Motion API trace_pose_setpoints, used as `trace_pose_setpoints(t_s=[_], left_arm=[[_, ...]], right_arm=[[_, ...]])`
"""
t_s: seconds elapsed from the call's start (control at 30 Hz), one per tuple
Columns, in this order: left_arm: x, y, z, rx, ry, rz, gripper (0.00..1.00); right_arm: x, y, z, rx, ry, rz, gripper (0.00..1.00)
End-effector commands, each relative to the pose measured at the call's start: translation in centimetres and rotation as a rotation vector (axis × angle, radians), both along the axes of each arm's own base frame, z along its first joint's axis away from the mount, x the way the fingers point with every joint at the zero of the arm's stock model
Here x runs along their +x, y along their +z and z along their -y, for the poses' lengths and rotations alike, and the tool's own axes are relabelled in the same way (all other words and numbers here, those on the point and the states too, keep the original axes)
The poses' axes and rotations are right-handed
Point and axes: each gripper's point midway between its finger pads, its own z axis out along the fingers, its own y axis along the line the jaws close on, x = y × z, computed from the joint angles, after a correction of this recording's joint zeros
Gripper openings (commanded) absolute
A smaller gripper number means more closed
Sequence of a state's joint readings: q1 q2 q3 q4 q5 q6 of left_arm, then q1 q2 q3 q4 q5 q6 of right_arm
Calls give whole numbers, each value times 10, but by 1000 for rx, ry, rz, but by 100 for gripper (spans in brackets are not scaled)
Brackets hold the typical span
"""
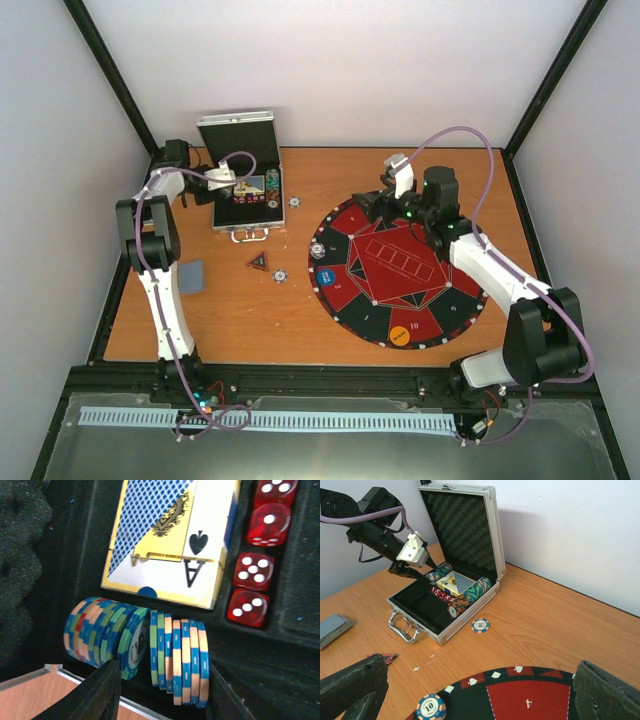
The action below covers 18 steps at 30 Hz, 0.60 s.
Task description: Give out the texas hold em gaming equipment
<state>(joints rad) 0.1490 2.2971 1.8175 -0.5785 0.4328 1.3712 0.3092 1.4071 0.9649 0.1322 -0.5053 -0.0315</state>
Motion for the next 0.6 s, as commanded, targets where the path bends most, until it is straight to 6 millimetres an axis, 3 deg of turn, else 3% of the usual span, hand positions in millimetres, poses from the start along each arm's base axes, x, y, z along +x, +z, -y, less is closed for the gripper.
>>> trace_pose_setpoints(t_s=[0.0, 0.3, 0.47, 0.57], left_arm=[[9, -9, 11, 0, -26, -3, 47], [8, -17, 14, 3, -30, -34, 47], [-12, -20, 23, -4, -73, -92, 53], [-13, -17, 22, -1, -69, -78, 53]], right_arm=[[3, 9, -2, -3, 11, 20, 100], [5, 10, -2, -10, 7, 20, 100], [5, 7, -2, -12, 7, 9, 100], [6, 4, -2, -15, 6, 5, 100]])
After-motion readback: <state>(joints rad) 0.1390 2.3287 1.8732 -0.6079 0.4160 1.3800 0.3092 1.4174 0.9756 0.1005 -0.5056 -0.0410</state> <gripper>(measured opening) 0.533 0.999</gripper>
